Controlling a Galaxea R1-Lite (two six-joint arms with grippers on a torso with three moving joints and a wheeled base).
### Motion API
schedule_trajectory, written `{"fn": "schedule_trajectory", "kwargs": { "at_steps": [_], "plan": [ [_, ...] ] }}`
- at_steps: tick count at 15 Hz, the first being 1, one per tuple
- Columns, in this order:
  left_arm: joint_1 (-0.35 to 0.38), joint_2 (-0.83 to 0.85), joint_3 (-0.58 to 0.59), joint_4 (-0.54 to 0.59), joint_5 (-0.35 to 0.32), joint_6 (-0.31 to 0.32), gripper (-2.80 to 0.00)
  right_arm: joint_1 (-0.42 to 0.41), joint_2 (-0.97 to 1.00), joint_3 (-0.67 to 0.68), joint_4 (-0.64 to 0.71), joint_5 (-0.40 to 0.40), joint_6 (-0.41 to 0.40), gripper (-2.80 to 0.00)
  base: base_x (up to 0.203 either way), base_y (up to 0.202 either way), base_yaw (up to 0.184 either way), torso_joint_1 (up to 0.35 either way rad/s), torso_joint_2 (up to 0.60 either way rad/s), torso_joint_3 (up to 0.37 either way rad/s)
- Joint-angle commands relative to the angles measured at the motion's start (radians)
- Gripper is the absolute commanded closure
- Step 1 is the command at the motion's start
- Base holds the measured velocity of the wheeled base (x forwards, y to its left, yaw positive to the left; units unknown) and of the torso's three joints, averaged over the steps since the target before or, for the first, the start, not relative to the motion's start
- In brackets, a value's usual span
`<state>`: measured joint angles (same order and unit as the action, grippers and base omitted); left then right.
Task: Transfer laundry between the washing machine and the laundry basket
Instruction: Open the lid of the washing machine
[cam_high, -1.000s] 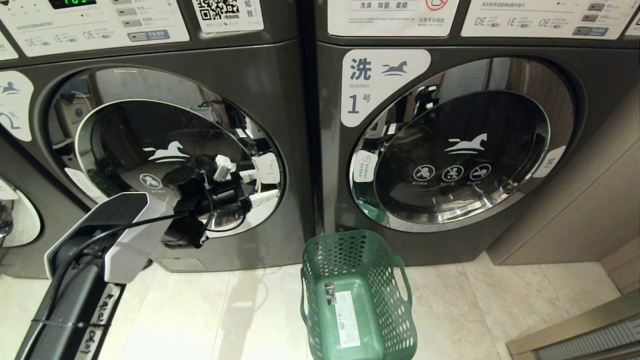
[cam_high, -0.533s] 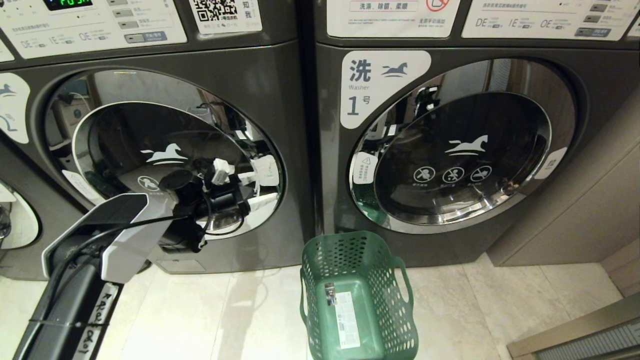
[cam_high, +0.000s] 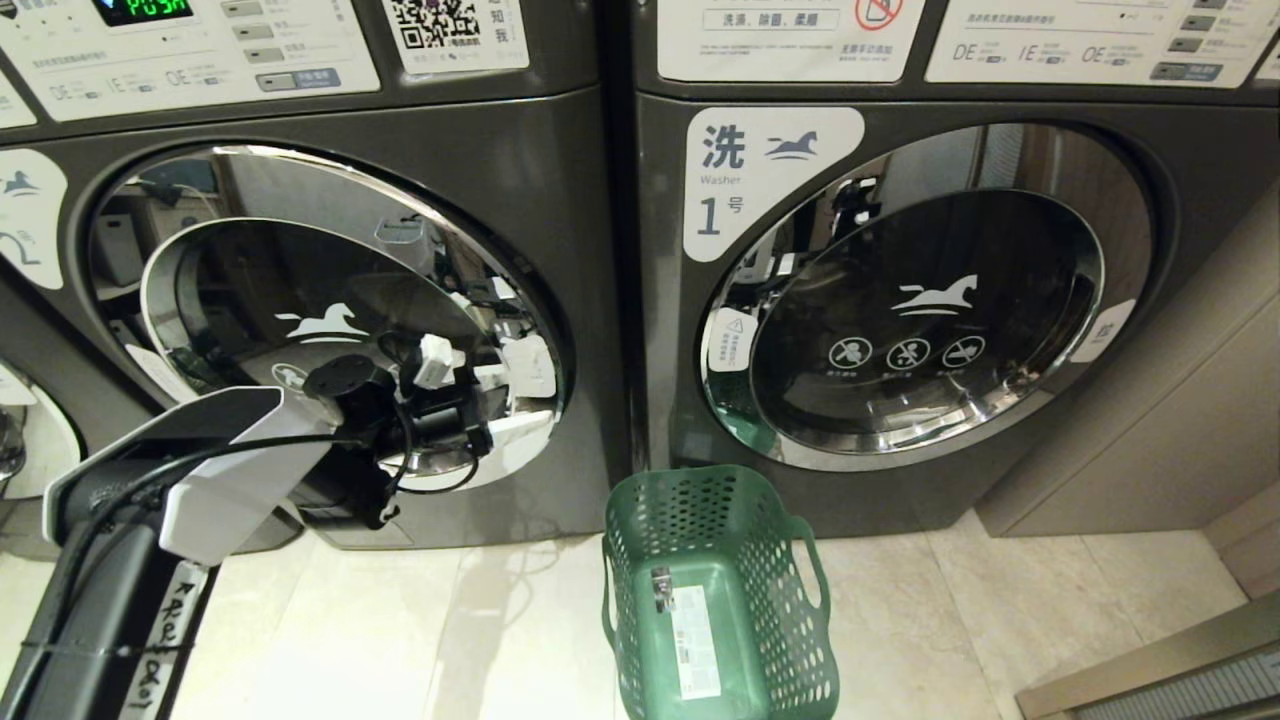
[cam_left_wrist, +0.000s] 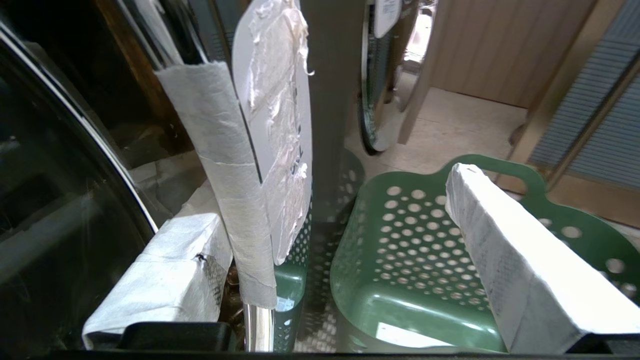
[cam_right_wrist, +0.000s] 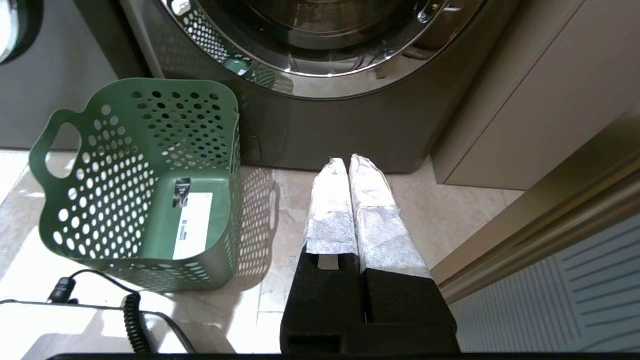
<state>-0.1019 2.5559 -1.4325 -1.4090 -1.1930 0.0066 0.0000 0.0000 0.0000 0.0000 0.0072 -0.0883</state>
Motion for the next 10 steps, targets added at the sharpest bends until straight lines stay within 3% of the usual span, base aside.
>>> {"fn": "schedule_trajectory", "kwargs": {
  "at_steps": [1,10],
  "plan": [
    [0.007,-0.040,0.049,-0.011,0.015,0.002,-2.80,0.000,0.002,0.000,0.000,0.000,-0.001,0.00,0.000,0.000,0.000,0.000,0.00,0.000],
    [0.140,-0.065,0.142,-0.061,0.024,0.007,-2.80,0.000,0.002,0.000,0.000,0.000,-0.001,0.00,0.000,0.000,0.000,0.000,0.00,0.000]
  ]
}}
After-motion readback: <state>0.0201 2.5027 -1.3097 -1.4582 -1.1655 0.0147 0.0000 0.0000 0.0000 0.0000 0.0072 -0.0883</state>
